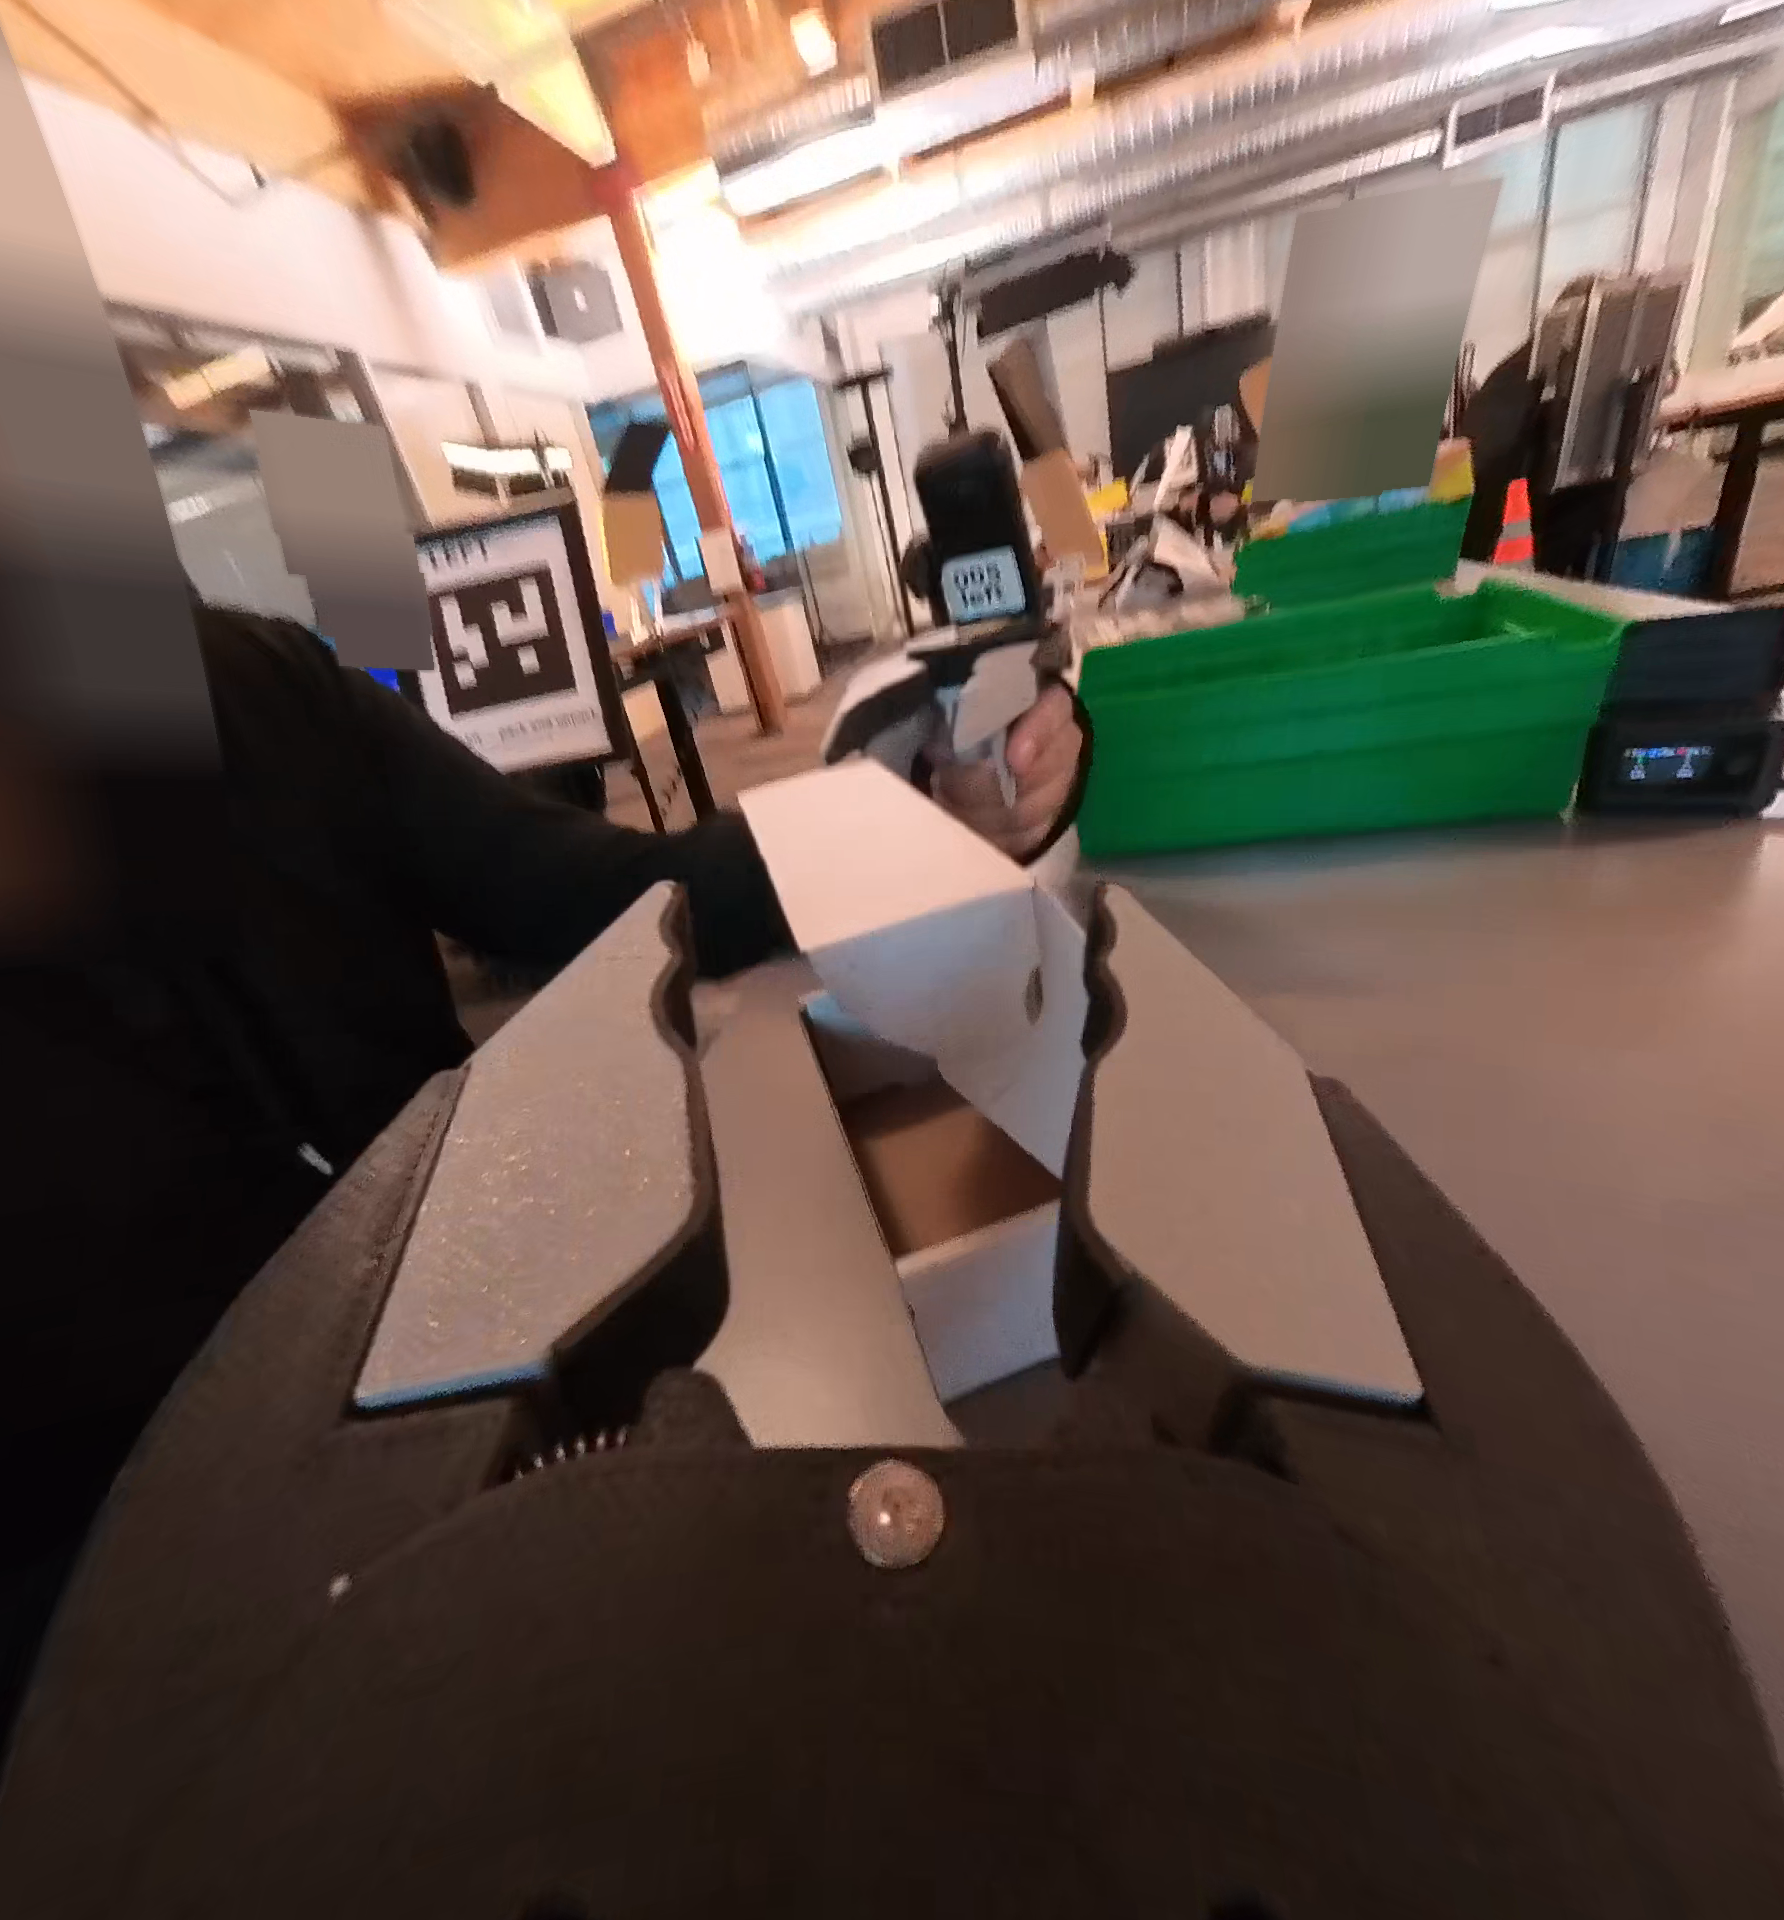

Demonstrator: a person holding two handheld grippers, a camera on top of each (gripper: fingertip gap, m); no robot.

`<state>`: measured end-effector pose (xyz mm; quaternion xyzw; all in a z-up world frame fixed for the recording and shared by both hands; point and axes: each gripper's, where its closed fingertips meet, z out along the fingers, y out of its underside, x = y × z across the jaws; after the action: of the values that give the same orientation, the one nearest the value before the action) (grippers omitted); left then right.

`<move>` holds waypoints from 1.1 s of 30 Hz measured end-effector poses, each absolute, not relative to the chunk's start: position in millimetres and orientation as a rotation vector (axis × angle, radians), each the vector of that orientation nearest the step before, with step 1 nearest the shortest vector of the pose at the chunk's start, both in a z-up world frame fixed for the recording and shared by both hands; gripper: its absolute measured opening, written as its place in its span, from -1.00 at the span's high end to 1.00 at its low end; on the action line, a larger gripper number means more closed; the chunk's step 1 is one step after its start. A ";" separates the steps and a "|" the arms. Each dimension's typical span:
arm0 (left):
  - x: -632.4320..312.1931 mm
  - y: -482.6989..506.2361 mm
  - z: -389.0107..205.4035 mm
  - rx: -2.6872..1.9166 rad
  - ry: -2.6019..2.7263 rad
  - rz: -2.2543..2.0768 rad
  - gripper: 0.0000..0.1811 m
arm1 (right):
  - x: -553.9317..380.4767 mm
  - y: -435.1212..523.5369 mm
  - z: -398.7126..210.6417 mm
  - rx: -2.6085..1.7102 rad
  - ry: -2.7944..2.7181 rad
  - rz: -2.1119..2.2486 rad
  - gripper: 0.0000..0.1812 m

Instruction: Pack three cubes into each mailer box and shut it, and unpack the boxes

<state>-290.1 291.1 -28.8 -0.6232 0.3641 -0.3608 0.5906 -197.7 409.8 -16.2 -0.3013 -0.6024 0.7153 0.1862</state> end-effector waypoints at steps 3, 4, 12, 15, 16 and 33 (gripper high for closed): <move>-287.4 283.8 -15.4 -1.394 0.831 -0.935 0.54 | -198.3 415.1 -3.8 -0.864 -1.598 2.110 0.06; -284.8 282.9 -17.0 -1.406 0.839 -0.956 0.56 | -199.9 413.5 -4.2 -0.869 -1.599 2.119 0.04; -254.3 282.6 -65.1 -1.636 0.987 -0.995 0.44 | -200.0 372.5 -33.3 -0.836 -1.887 2.012 0.05; -250.3 284.3 -84.8 -1.722 1.036 -0.948 0.42 | -193.9 363.3 -53.2 -0.877 -2.038 1.968 0.08; -250.1 285.6 -90.0 -1.747 1.042 -0.937 0.42 | -193.3 361.8 -59.5 -0.900 -2.076 1.954 0.10; -267.2 300.1 -94.2 -1.777 1.023 -0.770 0.60 | -197.8 366.8 -93.3 -1.076 -2.241 1.811 0.38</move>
<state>-267.2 300.1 -94.2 -0.7211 0.4153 -0.3127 0.4580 -197.8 366.8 -93.3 -0.3496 -0.7283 0.5884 0.0329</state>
